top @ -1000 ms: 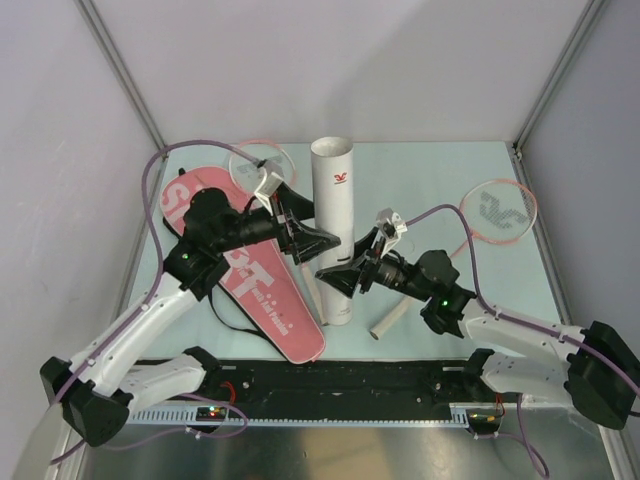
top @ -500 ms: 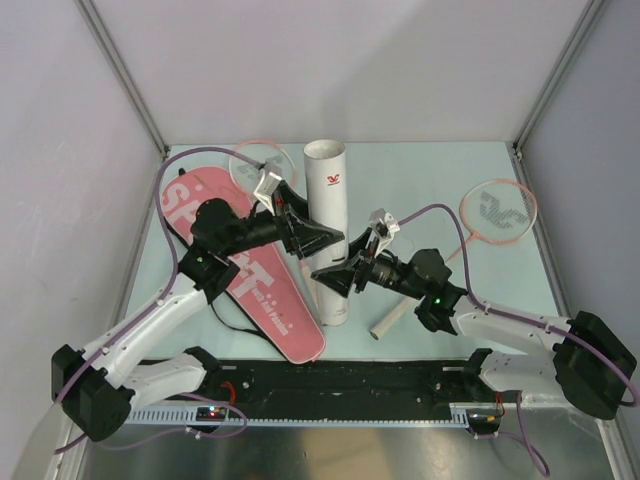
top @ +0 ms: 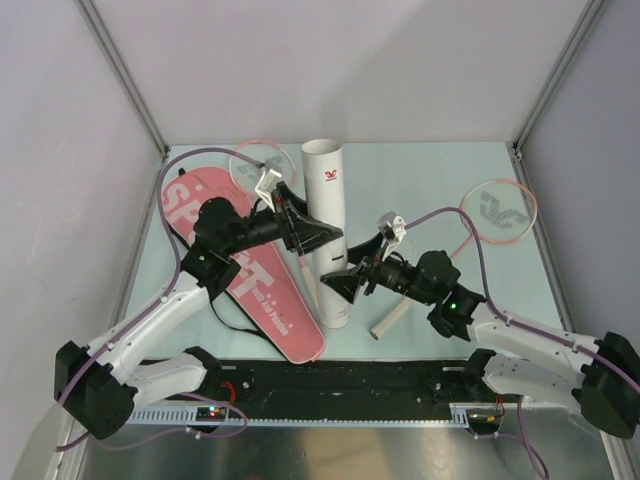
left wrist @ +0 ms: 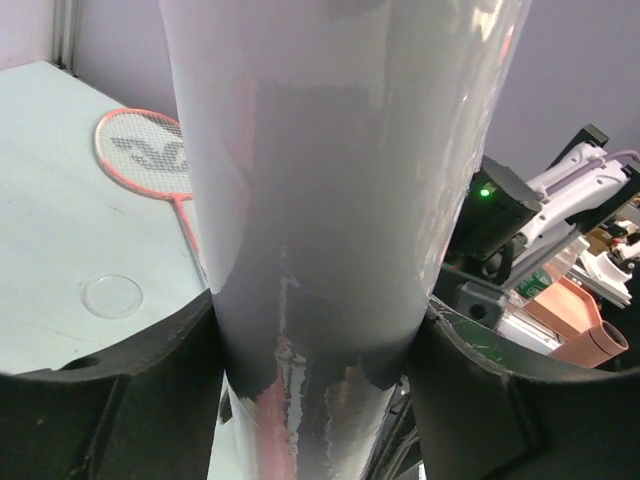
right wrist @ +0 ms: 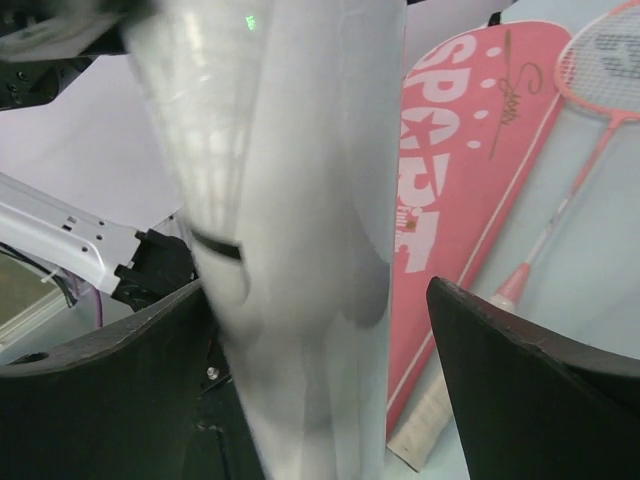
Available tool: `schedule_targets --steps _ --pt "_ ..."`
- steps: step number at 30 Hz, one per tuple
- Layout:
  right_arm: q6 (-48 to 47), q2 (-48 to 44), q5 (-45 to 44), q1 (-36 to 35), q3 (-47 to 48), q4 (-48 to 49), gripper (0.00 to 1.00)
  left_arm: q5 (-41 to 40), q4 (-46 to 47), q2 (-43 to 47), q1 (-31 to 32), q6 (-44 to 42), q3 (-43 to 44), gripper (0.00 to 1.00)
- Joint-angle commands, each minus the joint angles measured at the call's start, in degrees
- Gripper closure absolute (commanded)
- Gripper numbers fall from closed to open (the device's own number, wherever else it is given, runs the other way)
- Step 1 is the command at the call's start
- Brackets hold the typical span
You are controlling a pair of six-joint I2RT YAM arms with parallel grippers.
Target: Pack up the badminton gear
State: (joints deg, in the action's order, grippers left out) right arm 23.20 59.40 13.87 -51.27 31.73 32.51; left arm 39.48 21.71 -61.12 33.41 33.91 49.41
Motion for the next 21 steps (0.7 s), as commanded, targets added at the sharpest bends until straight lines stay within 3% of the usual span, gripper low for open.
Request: schedule_targets --steps 1,7,11,14,21 --pt "-4.27 -6.36 -3.80 0.07 1.10 -9.35 0.09 1.00 1.87 1.25 -2.49 1.60 1.10 0.52" --pt "0.36 -12.16 -10.55 0.44 1.14 -19.61 0.12 1.50 -6.82 3.57 -6.83 -2.56 2.89 0.52" --pt "8.53 -13.97 -21.56 1.83 1.15 -28.08 0.16 -2.26 -25.20 4.98 -7.46 -13.31 8.16 0.52" --pt "14.82 -14.78 -25.77 6.00 1.15 -35.13 0.19 -4.83 -35.05 6.83 -7.44 -19.58 10.04 0.51" --pt "17.34 -13.32 -26.07 21.45 1.26 -44.71 0.29 -7.56 -43.94 13.80 -6.35 -25.96 7.05 0.51"
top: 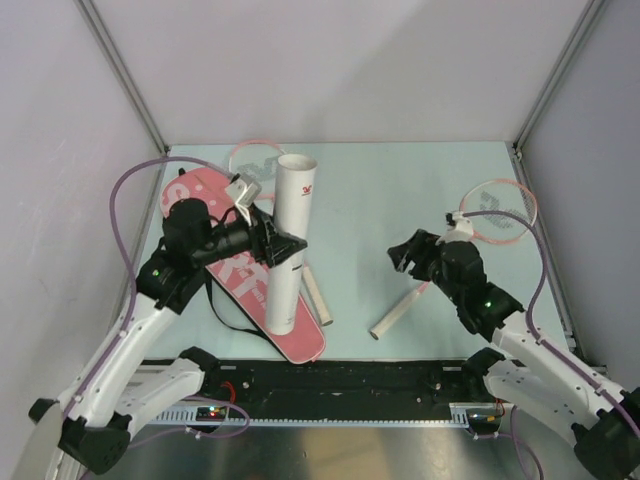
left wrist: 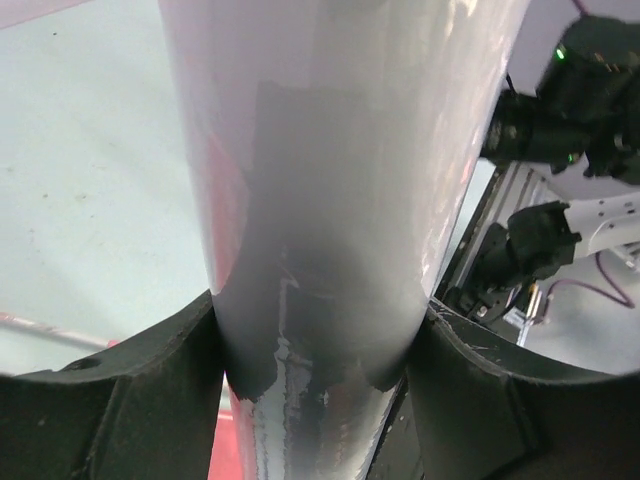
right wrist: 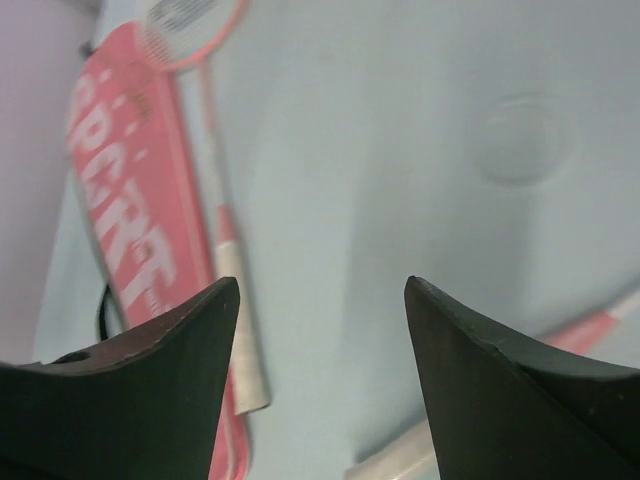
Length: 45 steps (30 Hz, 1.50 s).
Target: Pack up the badminton gear
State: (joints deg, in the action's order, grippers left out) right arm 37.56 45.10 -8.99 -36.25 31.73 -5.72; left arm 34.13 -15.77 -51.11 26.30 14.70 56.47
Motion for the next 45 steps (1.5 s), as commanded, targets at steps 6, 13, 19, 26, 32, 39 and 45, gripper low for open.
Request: schedule_targets --steps 6,13,19,26,32,39,45 --pt "-0.08 10.82 3.47 17.29 3.76 -6.37 0.38 -5.03 -11.74 5.62 3.59 -11.22 -3.21 0.48" --pt "-3.04 24.82 6.23 22.08 11.92 -10.40 0.49 -6.38 -12.35 4.23 6.57 -12.52 -5.56 0.46" --pt "-3.34 33.03 4.43 23.29 17.02 -11.22 0.55 -7.26 -12.27 3.36 6.85 -13.13 -6.23 0.46" --pt "-4.95 43.52 4.20 24.53 24.04 -13.91 0.56 -7.15 -12.26 4.95 6.88 -13.35 -7.02 0.45" --pt "-4.64 51.19 5.82 24.71 27.20 -12.73 0.57 -7.29 -12.04 7.06 6.90 -13.62 -7.86 0.44" --pt "-6.07 57.52 5.32 24.36 30.22 -14.92 0.58 -8.50 -11.78 8.87 6.92 -13.78 -8.59 0.44" --pt "-7.56 58.50 1.17 22.80 30.98 -15.62 0.74 -8.57 -11.74 8.73 6.84 -13.82 -8.51 0.44"
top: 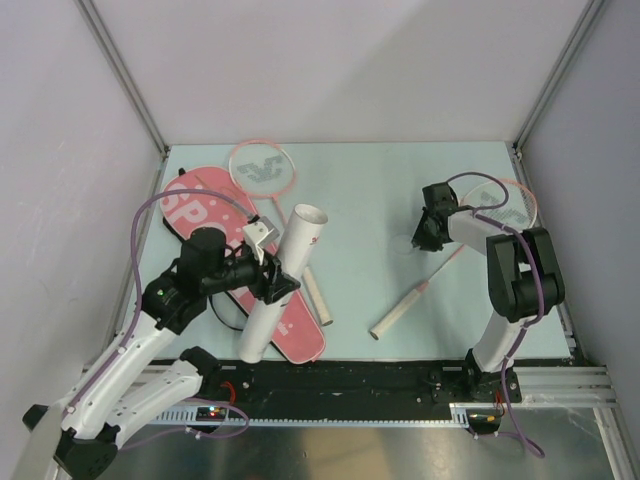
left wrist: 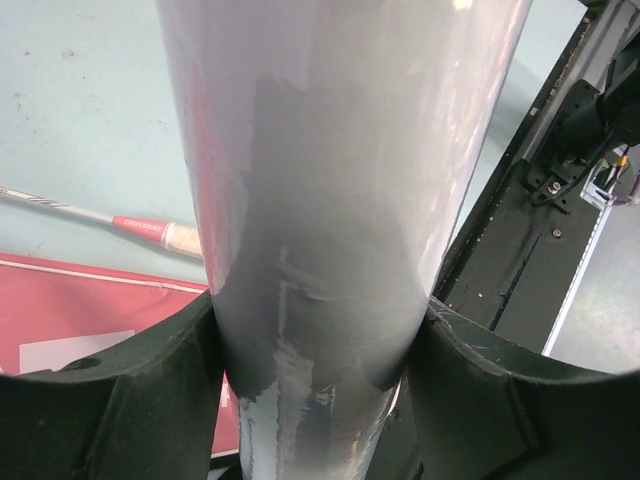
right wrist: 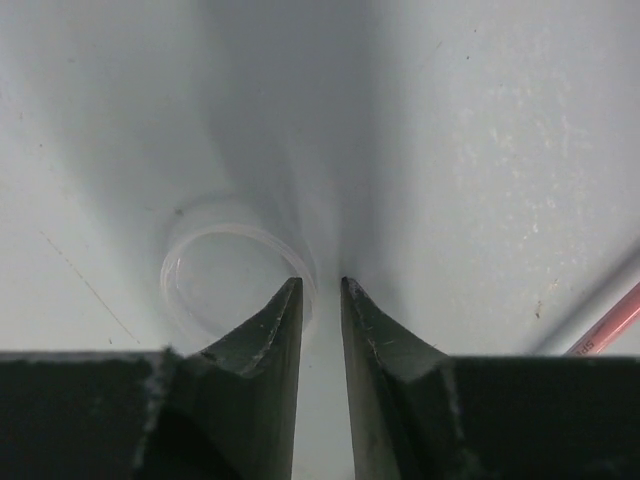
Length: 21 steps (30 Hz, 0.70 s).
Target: Pack up the badminton gear
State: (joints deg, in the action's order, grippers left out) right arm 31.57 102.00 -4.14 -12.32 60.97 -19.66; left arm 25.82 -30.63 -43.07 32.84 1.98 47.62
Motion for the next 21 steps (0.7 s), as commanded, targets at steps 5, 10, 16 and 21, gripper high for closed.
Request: schedule_targets --steps 5,10,16,21 --pt "-3.48 1.92 -8.75 -2.47 3.95 -4.36 0.92 -1.01 3.13 1.16 0.31 -1.22 0.08 0.44" --pt "-5.20 0.25 -9.59 -2.92 5.43 -5.19 1.00 -1.10 3.16 0.98 0.30 -1.44 -0.17 0.43" --pt "-7.03 -8.54 -0.46 -2.20 5.49 -2.68 1.00 -0.60 3.15 -0.23 0.34 -1.88 0.13 0.43" --pt "-7.96 -15.53 10.25 -1.29 5.46 -0.86 1.00 -0.08 3.14 -2.33 0.38 -4.03 2.11 0.44"
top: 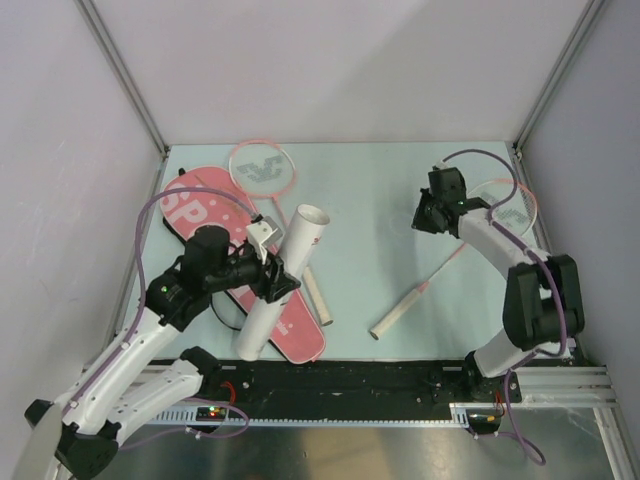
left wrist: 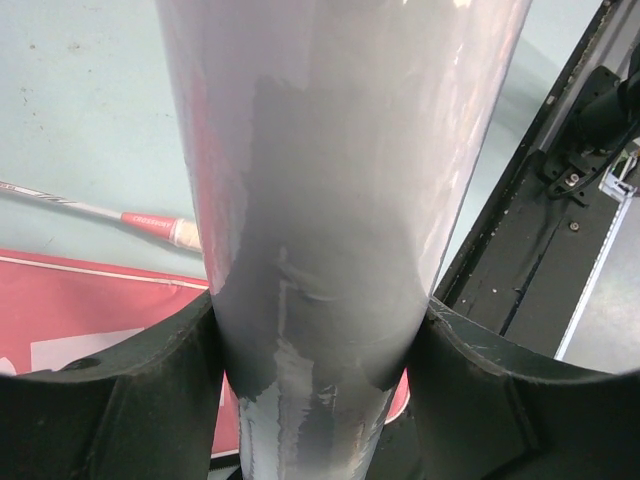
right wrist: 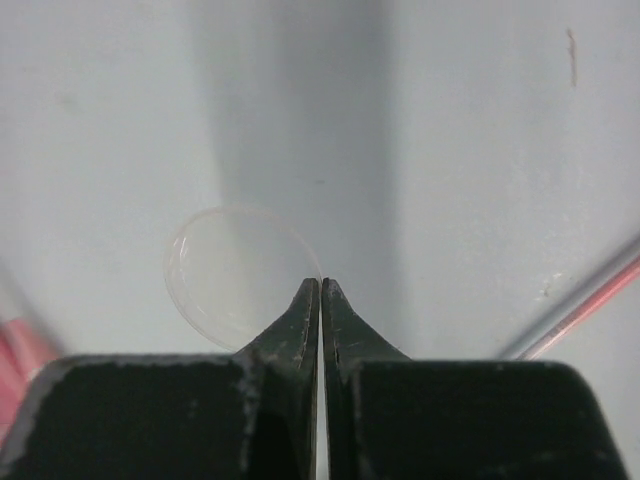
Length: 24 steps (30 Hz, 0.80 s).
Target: Pack up the badminton gear
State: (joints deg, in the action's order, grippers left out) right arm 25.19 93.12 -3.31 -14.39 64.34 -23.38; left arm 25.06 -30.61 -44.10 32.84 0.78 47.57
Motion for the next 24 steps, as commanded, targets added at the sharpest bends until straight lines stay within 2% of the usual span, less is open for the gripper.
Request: schedule_targets --steps 1,4,9,12,18,24 --pt "-1.56 -8.27 11.86 1.04 2.06 3.10 1.00 0.73 3.11 -1.81 0.38 -3.30 2.87 0.45" --pt "-1.35 -12.73 20.24 2.79 2.13 4.49 1.00 0.81 3.06 -2.73 1.13 -6.77 4.71 0.47" --pt "0.60 -19.93 42.02 6.92 2.63 6.72 1.00 -2.22 2.94 -3.16 2.54 -15.17 6.62 0.47" --pt "1.69 -23.26 51.26 7.50 2.70 7.15 1.00 -4.82 2.27 -3.32 3.35 -20.66 7.42 0.46" --pt "3.24 -29.36 58.49 4.92 2.66 7.52 1.00 -12.05 -0.86 -4.43 6.04 -29.64 9.17 0.46" --pt "7.05 -31.81 59.11 -0.76 2.67 10.43 1.00 -20.81 -3.09 -7.03 10.80 -34.23 10.49 0.46"
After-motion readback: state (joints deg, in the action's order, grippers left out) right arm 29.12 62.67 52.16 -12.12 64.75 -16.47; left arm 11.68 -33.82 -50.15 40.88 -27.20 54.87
